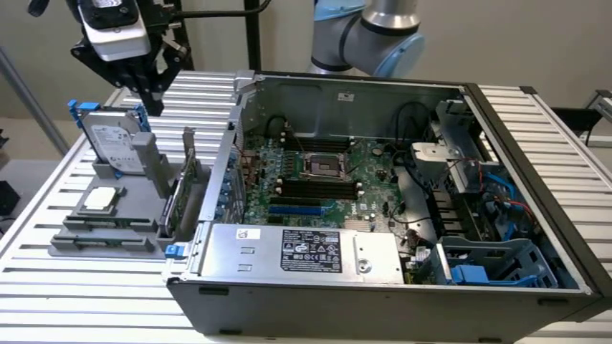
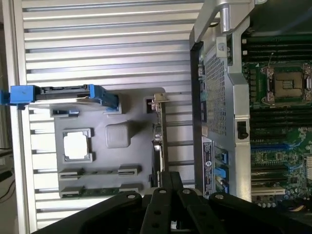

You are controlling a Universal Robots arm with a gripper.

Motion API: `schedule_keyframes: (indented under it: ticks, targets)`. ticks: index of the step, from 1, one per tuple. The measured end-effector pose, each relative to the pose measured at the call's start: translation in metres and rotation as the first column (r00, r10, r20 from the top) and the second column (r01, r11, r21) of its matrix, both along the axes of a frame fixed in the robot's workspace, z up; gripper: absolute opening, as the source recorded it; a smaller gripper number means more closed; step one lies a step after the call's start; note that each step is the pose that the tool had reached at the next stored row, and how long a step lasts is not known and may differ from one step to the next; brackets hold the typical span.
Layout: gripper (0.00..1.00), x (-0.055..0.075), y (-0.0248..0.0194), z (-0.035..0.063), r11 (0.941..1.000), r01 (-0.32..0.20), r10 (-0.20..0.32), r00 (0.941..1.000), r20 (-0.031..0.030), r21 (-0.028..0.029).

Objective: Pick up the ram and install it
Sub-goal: 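Reach for the ram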

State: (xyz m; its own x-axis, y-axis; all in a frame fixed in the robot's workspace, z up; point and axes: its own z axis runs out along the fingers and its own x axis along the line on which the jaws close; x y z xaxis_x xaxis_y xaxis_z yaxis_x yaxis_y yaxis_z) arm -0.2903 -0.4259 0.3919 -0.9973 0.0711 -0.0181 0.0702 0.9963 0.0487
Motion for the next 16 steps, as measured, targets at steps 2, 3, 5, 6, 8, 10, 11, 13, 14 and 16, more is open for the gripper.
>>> schedule_keyframes:
  ticks: [2, 3, 5, 6, 8, 10, 11, 13, 14, 16]
  targets:
    - [0.11, -0.009, -0.0013, -0.0001, 1.0000, 0.000, 0.000, 1.0000, -0.0003, -0.0001]
    - [0.11, -0.014, -0.0019, -0.0002, 1.0000, 0.000, 0.000, 1.0000, -0.0003, 0.0000]
    - [0.11, -0.022, -0.0031, -0.0003, 1.0000, 0.000, 0.000, 1.0000, -0.0005, 0.0000]
    - [0.11, -0.027, -0.0038, -0.0004, 1.0000, 0.000, 0.000, 1.0000, -0.0007, 0.0000]
    - [0.11, -0.036, -0.0049, -0.0005, 1.0000, 0.000, 0.000, 1.0000, -0.0010, 0.0000]
    - [0.11, -0.045, -0.0061, -0.0007, 1.0000, 0.000, 0.000, 1.0000, -0.0014, -0.0001]
    - [0.11, -0.050, -0.0067, -0.0008, 1.0000, 0.000, 0.000, 1.0000, -0.0015, 0.0000]
    - [0.11, -0.059, -0.0079, -0.0009, 1.0000, 0.000, 0.000, 1.0000, -0.0020, 0.0000]
    - [0.11, -0.064, -0.0085, -0.0010, 1.0000, 0.000, 0.000, 1.0000, -0.0022, 0.0000]
    - [0.11, -0.073, -0.0097, -0.0012, 1.0000, 0.000, 0.000, 1.0000, -0.0026, 0.0000]
